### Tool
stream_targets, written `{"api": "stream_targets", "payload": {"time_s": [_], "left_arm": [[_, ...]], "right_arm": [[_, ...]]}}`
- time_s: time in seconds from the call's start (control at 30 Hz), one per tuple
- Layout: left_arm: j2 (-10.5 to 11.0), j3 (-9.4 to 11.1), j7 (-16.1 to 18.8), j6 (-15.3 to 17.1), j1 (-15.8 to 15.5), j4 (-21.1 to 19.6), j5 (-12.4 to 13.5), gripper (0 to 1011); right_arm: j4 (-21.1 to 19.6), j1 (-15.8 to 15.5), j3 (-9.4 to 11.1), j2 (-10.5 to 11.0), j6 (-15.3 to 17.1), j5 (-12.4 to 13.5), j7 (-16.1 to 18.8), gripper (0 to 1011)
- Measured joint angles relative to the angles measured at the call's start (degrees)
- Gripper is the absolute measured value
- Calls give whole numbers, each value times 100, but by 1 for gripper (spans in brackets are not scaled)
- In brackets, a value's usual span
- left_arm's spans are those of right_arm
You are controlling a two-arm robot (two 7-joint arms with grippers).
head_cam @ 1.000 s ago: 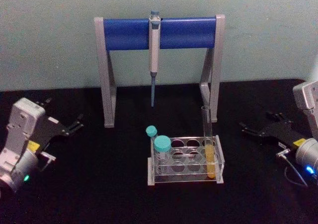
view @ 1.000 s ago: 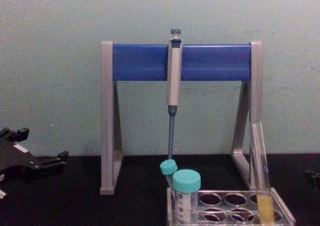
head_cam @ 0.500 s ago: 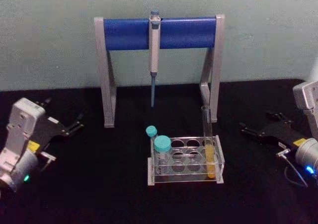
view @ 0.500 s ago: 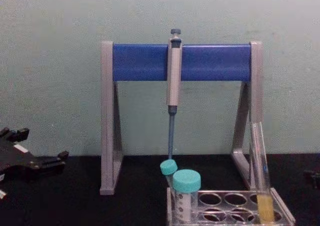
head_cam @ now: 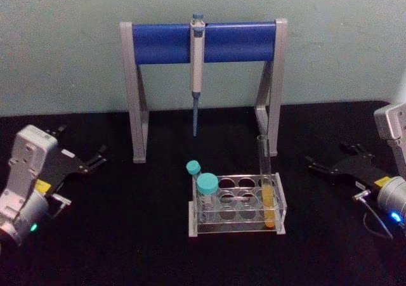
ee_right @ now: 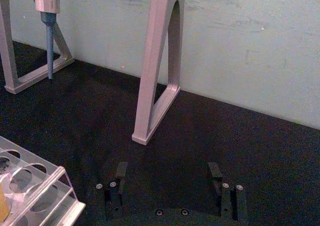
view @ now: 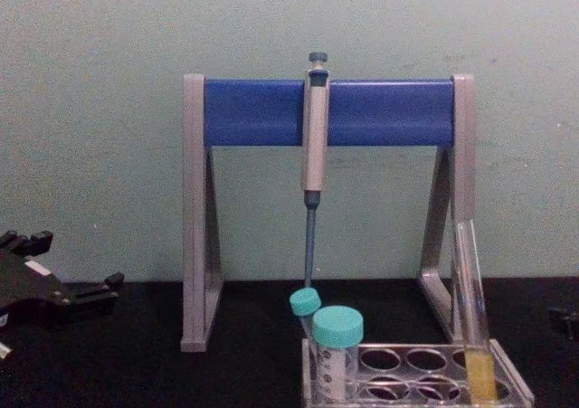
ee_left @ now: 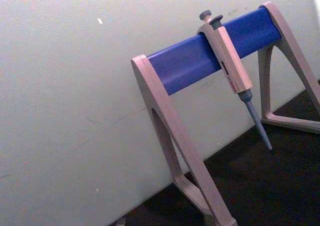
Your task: Pick up the test tube from the test tube rack, shake it, then place it back into the test tube rack.
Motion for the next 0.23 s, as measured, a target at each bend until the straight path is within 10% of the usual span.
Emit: {"api": "stream_targets", "payload": {"time_s": [0.23], "left_arm": [[0, 0, 0, 0, 0, 0, 0, 1001]], "right_arm": [[0, 0, 0, 0, 0, 0, 0, 1000]]}}
